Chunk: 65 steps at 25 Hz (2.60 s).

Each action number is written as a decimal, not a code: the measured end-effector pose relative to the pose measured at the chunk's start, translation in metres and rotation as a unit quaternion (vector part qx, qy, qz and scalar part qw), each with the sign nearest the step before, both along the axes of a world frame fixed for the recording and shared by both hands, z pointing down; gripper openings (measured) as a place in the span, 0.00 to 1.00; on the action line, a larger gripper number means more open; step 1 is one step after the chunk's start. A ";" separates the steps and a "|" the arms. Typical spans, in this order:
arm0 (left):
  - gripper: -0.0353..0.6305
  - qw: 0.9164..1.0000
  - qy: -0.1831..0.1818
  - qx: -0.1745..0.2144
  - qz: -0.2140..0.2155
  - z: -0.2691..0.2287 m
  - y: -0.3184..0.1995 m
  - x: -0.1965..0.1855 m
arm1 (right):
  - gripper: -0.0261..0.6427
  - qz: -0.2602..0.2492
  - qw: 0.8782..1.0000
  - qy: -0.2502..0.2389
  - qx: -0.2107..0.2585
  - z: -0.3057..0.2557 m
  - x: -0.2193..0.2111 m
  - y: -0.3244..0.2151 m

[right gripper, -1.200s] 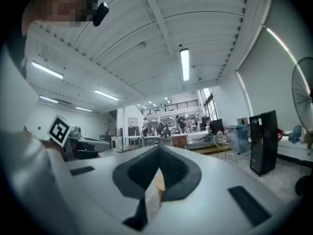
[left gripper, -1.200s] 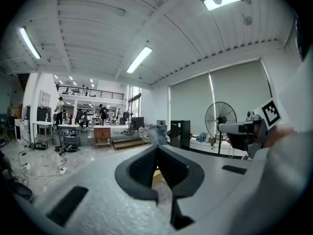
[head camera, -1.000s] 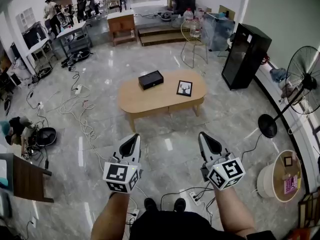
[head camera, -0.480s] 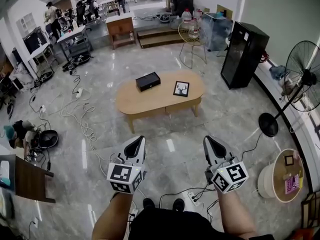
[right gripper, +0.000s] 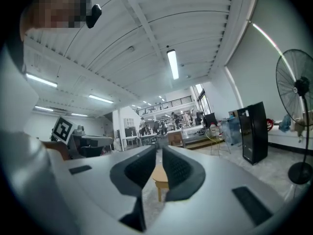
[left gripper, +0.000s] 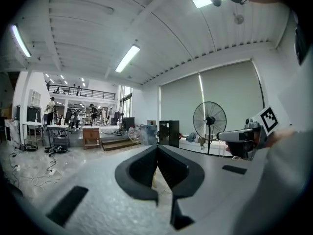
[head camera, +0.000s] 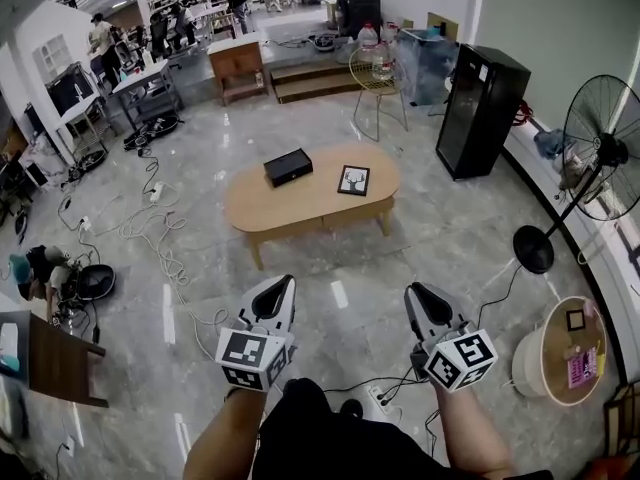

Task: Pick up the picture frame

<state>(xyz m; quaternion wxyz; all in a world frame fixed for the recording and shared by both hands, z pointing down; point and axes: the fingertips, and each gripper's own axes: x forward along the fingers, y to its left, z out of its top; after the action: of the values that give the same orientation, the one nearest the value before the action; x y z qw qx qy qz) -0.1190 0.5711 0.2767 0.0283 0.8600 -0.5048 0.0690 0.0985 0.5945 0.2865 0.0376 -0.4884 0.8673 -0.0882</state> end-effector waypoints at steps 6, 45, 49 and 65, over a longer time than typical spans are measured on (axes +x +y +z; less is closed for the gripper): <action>0.06 1.000 0.017 -0.006 -0.011 0.014 -0.017 -0.011 | 0.16 0.002 1.000 -0.017 -0.007 0.005 -0.001 -0.013; 0.06 0.998 0.061 -0.026 -0.010 0.052 -0.476 -0.061 | 0.05 -0.014 0.995 0.068 -0.072 0.040 -0.075 -0.475; 0.06 0.996 0.062 -0.049 -0.041 0.071 -0.520 -0.052 | 0.05 -0.040 0.995 0.062 -0.071 0.049 -0.066 -0.529; 0.06 0.994 0.012 -0.085 -0.069 0.104 -0.710 0.153 | 0.06 -0.204 0.971 0.056 -0.113 0.100 0.090 -0.740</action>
<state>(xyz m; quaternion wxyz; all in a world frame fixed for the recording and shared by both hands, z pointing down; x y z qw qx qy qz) 0.0340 -0.1384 0.3809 0.1121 0.8181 -0.5552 0.0993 0.1882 -0.1451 0.3867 -0.0855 -0.3063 0.9338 -0.1640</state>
